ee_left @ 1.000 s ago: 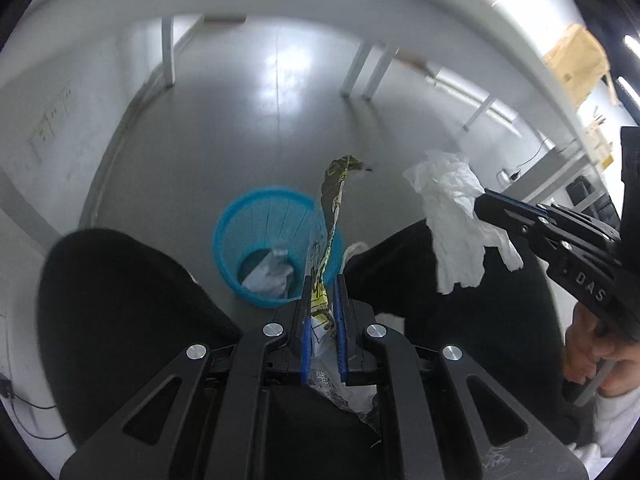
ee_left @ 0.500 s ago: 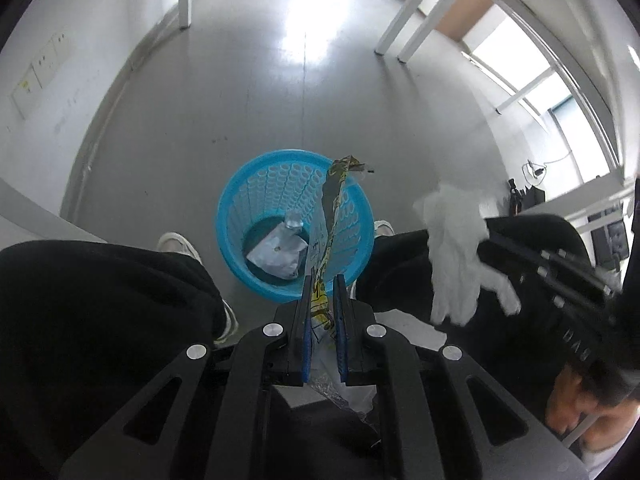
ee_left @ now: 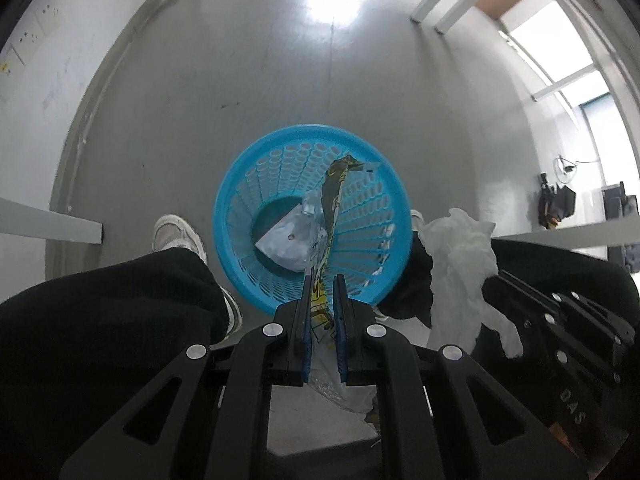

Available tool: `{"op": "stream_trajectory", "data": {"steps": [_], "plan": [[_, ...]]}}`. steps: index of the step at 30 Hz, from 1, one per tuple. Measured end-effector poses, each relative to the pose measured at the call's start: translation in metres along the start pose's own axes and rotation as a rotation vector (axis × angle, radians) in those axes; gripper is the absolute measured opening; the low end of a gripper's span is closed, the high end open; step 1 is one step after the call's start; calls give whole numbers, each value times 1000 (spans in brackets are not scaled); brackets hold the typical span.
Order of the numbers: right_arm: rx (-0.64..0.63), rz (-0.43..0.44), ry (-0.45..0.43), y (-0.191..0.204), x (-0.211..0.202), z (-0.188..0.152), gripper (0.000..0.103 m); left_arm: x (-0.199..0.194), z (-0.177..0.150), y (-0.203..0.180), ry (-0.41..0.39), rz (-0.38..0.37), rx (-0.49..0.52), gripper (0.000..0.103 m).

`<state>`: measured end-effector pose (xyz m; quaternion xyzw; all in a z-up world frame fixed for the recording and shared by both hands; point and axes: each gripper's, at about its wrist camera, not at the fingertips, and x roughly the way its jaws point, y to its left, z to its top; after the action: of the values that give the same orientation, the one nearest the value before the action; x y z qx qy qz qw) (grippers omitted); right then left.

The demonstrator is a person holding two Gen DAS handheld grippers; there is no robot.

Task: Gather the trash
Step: 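Open both tools to drop the wrapper and tissues into the basket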

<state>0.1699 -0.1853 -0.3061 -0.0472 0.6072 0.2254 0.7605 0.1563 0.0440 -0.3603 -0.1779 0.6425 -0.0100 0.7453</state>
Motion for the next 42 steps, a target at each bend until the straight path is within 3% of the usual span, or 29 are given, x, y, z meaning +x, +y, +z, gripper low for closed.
{"op": "stream_trajectory", "data": {"steps": [10,18,20,22,23,30,42], "plan": [[78,-33,130,-20,62,30,5,43,24,12,108,50,-55,8],[137,-24,165,-34,86,38,7,59,32,15,158,69,-84,8],[137,-20,168,-34,84,38,12,59,34,14,149,67,-79,13],[133,-16,158,-35,83,39,23,54,36,13,117,64,-75,45],[136,-17,152,-36,83,39,26,51,37,13,101,65,-76,48],[164,-4,140,-40,81,39,38,45,36,21,71,74,-131,48],[78,6,76,-20,36,19,47,-8,7,11,-44,13,-84,49]]}}
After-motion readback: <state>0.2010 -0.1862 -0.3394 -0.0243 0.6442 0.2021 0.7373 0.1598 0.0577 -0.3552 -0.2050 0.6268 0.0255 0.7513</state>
